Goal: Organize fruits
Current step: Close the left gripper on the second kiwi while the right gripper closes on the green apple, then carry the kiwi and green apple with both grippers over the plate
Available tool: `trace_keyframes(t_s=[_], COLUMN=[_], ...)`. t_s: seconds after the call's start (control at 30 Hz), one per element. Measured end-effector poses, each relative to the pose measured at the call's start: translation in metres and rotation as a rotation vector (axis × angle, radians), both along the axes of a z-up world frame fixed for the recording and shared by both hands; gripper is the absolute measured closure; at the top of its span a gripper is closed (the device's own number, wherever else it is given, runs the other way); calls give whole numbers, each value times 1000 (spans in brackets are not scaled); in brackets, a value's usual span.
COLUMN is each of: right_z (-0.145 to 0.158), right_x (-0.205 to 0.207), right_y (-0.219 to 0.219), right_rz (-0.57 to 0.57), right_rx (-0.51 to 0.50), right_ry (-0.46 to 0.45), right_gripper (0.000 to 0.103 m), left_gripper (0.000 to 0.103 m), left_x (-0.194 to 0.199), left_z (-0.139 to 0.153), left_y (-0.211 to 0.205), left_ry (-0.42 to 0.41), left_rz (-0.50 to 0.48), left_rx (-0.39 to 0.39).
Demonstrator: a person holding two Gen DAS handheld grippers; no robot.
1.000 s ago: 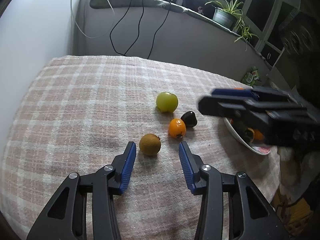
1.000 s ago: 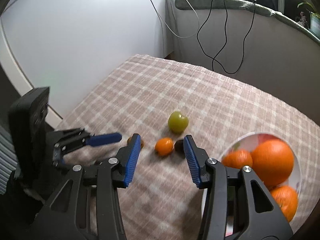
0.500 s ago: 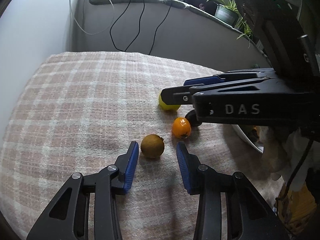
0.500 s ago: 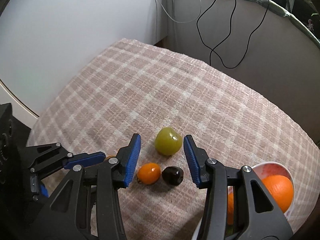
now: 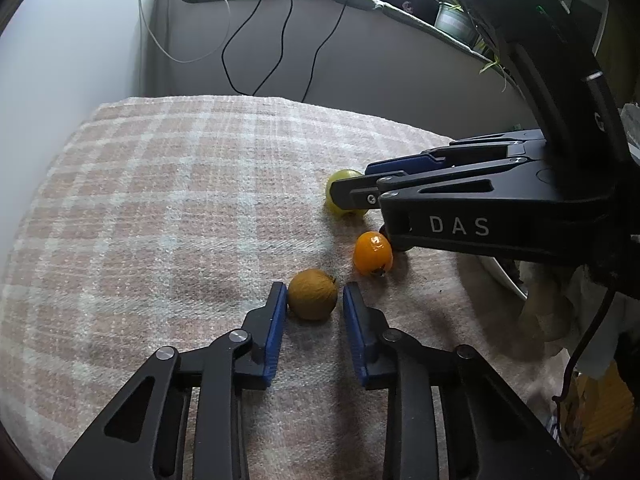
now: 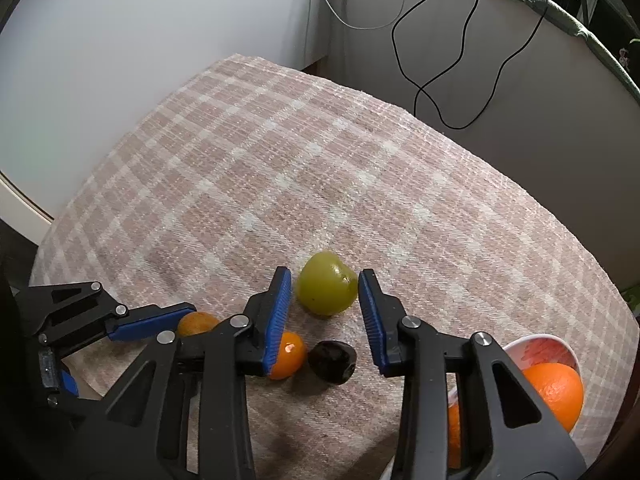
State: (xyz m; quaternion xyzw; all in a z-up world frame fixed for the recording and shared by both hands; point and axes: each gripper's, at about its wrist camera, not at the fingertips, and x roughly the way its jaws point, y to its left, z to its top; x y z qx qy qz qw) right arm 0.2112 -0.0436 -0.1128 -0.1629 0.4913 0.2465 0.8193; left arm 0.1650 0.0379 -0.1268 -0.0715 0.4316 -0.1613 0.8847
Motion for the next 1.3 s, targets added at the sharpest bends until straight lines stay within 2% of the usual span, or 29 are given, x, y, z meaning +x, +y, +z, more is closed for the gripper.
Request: trace_keyframes(t_s=[0.37, 0.8, 1.3], right_z=[2, 31, 71], right_x=[1, -17, -56], right_y=[-4, -26, -89], right_rz=[-8, -9, -22], right_rx=[20, 117, 227], right_ry=[-10, -33, -88], right_gripper=[73, 73, 73], left_gripper=[80, 80, 80], left_x=[-1, -16, -35], left_z=[1, 18, 38], left_y=[2, -12, -53], left_ry=[-11, -53, -83], left_rz=[9, 2, -60], left_rx=[-8, -29, -58])
